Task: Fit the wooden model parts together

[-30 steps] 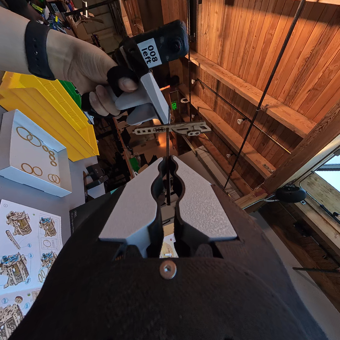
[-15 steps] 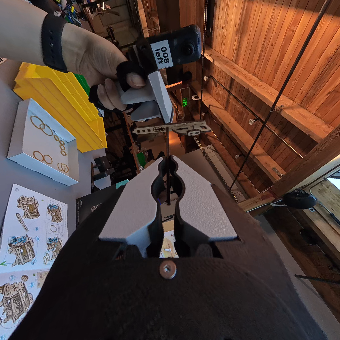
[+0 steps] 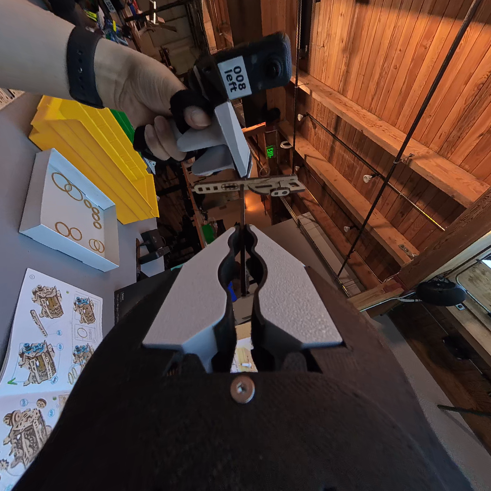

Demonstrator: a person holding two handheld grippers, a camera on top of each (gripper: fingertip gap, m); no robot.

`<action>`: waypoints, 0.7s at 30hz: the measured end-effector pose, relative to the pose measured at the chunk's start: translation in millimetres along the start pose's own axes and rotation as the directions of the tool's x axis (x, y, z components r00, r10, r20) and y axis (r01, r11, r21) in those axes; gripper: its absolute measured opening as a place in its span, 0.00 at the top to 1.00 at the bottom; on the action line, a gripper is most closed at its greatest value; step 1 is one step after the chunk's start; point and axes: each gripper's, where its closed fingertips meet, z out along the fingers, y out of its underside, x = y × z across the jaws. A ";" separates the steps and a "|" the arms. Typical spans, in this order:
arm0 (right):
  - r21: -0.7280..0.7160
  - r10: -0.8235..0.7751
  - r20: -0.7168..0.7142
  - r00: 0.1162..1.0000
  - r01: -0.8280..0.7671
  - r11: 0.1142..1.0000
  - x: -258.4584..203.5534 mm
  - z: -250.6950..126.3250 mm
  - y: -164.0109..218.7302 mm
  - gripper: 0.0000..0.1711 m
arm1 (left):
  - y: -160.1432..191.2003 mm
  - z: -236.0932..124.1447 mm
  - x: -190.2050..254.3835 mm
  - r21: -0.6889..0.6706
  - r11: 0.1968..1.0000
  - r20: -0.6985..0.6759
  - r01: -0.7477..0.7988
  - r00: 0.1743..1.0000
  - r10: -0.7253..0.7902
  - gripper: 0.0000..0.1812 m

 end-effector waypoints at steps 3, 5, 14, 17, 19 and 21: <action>-0.005 -0.006 0.013 1.000 0.006 1.000 0.1 -1.3 1.0 0.99 | 1.5 2.8 -1.5 -0.002 1.000 -0.004 0.016 1.000 -0.016 1.00; 0.000 -0.003 0.012 1.000 0.003 1.000 0.7 -2.5 1.6 0.99 | 1.3 1.9 -2.3 -0.002 1.000 0.003 0.008 1.000 -0.008 1.00; 0.014 0.027 0.050 0.998 -0.028 1.000 -2.9 -1.4 -1.9 0.99 | 2.8 0.0 -0.1 -0.023 1.000 0.001 0.009 1.000 -0.009 1.00; 0.035 0.066 0.049 0.997 -0.067 0.997 -2.1 -1.0 -4.6 0.99 | -0.2 -0.3 0.9 -0.001 1.000 -0.003 0.014 1.000 -0.014 1.00; 0.021 0.044 0.051 0.998 -0.046 0.999 -3.3 -0.2 -3.2 0.99 | 1.8 0.6 -0.5 -0.014 1.000 0.001 0.018 1.000 -0.018 1.00; 0.016 0.050 0.048 0.998 -0.051 0.999 -1.8 -1.8 -1.2 0.99 | 0.6 -3.8 -2.3 -0.012 1.000 0.017 0.011 1.000 -0.011 1.00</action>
